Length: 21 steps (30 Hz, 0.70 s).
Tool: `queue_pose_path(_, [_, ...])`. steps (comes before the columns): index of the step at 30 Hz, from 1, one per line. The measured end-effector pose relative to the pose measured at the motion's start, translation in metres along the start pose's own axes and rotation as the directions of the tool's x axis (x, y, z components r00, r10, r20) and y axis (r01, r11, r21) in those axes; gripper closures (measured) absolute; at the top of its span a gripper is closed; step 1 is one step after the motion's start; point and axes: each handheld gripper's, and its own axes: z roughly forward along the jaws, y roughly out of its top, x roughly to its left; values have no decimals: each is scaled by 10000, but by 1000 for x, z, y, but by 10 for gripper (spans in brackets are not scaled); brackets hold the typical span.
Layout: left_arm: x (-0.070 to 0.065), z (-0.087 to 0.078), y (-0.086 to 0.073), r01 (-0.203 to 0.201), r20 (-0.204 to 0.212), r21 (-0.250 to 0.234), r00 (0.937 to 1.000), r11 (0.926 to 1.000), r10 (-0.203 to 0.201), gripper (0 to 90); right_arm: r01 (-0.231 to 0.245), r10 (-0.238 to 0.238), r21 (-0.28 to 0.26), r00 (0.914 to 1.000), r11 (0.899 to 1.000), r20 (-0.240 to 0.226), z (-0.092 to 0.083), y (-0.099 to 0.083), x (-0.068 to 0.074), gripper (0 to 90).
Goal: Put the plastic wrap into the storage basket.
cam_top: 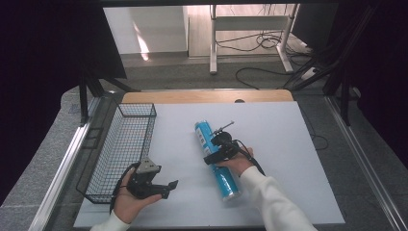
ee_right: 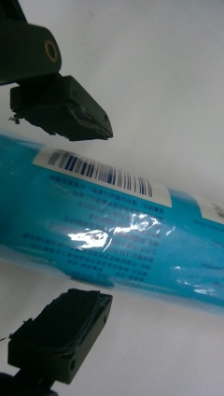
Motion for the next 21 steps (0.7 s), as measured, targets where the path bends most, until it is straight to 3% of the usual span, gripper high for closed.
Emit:
queue_pose_path(7, [1,0,-1,17,28,-8,10000,10000,-17,183,-143,127,617,9996,9980,261,18,5,-1,193])
queue_pose_path(10, [1,0,-1,45,28,-21,10000,10000,-45,183,-308,311,825,9995,9961,-23,21,6,-1,234])
queue_pose_path(17, [1,0,-1,40,19,-70,10000,10000,-39,184,-779,775,1356,9970,9877,82,21,11,-1,260])
queue_pose_path(21, [1,0,-1,47,9,-71,10000,10000,-47,184,-1124,1179,1550,9927,9815,-264,20,12,-8,270])
